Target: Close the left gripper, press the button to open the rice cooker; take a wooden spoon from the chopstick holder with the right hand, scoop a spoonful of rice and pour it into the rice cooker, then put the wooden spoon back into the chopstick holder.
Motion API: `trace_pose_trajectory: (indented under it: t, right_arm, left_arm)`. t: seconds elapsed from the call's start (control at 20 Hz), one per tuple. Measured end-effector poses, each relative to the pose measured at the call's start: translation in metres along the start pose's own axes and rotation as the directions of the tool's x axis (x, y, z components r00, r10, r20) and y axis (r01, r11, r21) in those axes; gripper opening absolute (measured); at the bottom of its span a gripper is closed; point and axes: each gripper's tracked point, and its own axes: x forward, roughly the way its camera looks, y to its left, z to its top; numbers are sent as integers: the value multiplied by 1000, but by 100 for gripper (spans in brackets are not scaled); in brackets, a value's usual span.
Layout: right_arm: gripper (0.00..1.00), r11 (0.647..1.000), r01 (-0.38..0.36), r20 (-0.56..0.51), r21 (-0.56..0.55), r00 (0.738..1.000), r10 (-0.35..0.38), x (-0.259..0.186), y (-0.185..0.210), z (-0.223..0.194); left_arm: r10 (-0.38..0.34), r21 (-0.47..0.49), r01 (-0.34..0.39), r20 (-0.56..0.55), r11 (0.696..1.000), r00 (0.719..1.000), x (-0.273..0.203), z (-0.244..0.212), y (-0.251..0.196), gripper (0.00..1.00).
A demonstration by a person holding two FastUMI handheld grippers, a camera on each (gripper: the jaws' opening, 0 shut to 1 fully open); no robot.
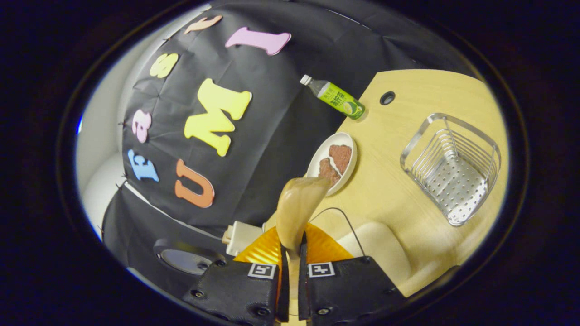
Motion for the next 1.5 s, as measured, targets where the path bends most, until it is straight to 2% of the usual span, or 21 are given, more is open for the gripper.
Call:
trace_pose_trajectory:
  t: [0.15,0.3,0.4,0.5,0.6,0.7,0.85,1.1,1.35,1.5]
  right_arm:
    - [12,978,-94,67,184,994,83,-15,4,23]
    - [12,916,-185,114,355,982,154,-27,3,35]
    - [12,897,-181,118,403,982,145,-28,2,33]
    - [12,907,-178,89,383,984,155,-27,14,18]
    - [12,904,-205,72,374,979,192,-29,38,9]
    - [14,907,-224,59,356,974,218,-29,63,-1]
    - [12,921,-235,31,312,971,237,-28,97,-25]
    - [12,934,-246,-34,257,964,264,-18,148,-71]
    - [12,963,-252,-85,98,962,260,1,195,-115]
    - [12,972,-231,-109,-38,968,226,16,218,-143]
  left_arm:
    - [-24,-12,25,4,1000,1000,-4,5,-9,94]
    - [-56,-20,56,4,998,998,-5,6,-21,94]
    - [-62,-13,62,-2,998,998,-4,4,-23,94]
    - [-93,-23,93,-18,995,995,-9,0,-32,94]
    - [-110,-18,110,-17,994,994,-13,0,-34,94]
    - [-111,-6,111,-13,994,994,-17,-1,-30,94]
    - [-110,-9,110,-11,994,994,-24,-1,-21,93]
    - [-115,-51,115,9,992,993,-33,4,-5,93]
    - [-96,-52,97,26,994,995,-43,4,17,93]
    - [-87,-62,88,15,994,996,-47,1,26,94]
